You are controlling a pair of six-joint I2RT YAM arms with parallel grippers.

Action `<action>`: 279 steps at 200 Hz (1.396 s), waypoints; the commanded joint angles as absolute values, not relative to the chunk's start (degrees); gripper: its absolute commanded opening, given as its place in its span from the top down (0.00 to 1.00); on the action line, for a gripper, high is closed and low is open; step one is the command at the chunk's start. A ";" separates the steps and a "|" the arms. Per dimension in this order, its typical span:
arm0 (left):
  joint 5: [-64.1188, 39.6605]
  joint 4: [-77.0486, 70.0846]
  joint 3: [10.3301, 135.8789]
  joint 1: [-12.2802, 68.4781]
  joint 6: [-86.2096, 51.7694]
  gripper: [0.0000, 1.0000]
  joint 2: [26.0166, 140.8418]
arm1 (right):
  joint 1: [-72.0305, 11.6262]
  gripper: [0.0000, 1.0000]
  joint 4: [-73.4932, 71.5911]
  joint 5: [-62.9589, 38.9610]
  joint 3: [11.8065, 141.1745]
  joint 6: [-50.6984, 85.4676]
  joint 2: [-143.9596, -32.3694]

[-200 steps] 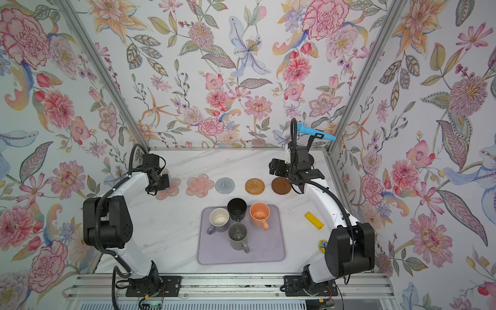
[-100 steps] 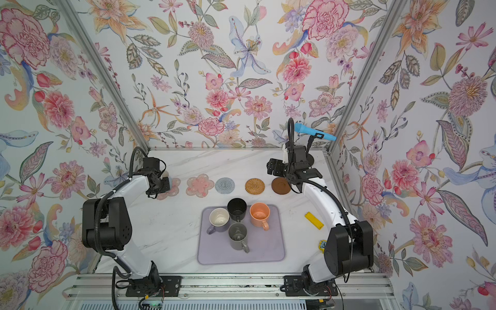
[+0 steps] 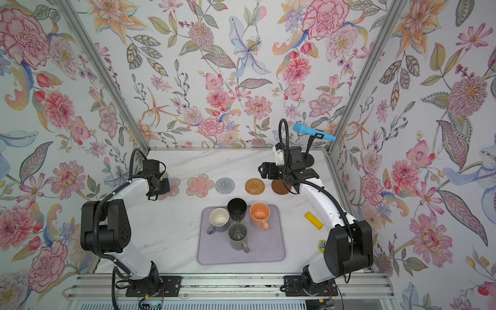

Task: Place cups on coasters
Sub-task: Place the cup on the coaster, then rotate the cup on the coaster.

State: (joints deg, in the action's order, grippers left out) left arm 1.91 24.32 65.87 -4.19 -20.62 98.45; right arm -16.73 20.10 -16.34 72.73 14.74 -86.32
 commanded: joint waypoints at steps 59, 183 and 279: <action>2.63 25.85 64.60 -4.75 -21.13 0.56 96.50 | -17.01 0.11 23.34 -15.05 69.53 12.57 -80.77; 3.38 29.23 66.39 -4.75 -20.40 0.35 92.63 | -17.03 0.10 27.60 -12.98 65.57 11.60 -73.88; 2.99 29.09 66.40 -4.75 -18.29 0.46 94.59 | -16.98 0.11 28.36 -13.00 64.31 11.63 -72.46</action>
